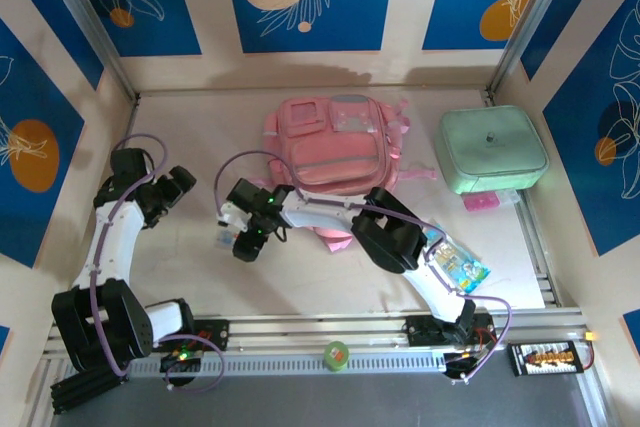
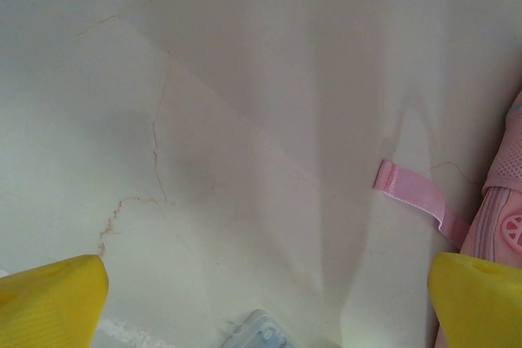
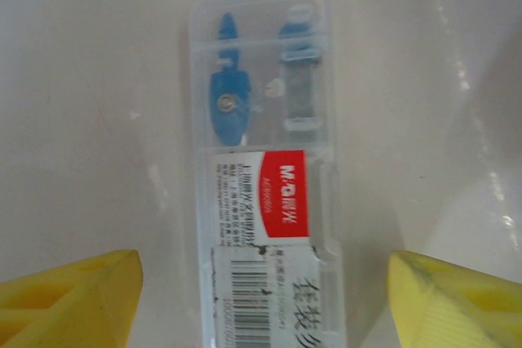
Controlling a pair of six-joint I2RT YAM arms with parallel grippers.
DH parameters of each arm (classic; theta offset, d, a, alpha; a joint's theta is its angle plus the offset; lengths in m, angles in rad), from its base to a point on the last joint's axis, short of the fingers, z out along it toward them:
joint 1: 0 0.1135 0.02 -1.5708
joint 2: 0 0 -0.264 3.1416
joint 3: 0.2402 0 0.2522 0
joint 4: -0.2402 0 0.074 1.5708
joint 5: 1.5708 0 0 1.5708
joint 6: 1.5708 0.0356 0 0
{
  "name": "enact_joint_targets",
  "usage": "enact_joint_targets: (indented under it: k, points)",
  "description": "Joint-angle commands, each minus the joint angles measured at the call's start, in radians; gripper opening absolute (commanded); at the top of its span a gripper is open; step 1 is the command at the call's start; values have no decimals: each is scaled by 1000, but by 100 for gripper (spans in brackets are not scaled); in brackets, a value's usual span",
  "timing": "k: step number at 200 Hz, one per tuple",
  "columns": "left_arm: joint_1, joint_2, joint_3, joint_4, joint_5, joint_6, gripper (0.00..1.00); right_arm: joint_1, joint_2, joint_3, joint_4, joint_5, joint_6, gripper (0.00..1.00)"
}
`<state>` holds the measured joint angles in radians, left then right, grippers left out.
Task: Pack the student bag
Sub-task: Pick up the loose stationery from the middle-left of the table.
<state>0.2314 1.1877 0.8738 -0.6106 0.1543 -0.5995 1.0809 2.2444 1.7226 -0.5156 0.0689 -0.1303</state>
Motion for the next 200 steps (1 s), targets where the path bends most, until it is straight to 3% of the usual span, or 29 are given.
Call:
enact_joint_targets:
  k: [1,138,160,200]
  points:
    - [21,-30,2,-11,16,7,100,13,33,46,4,-54,-46,74]
    - [69,-46,73,-75,25,16,100,42,98,57,48,156,-139,44]
    - [70,-51,75,-74,31,15,100,44,78,49,49,155,-137,37]
    - [69,-71,73,-52,95,77,100,18,-24,-4,45,58,-67,36]
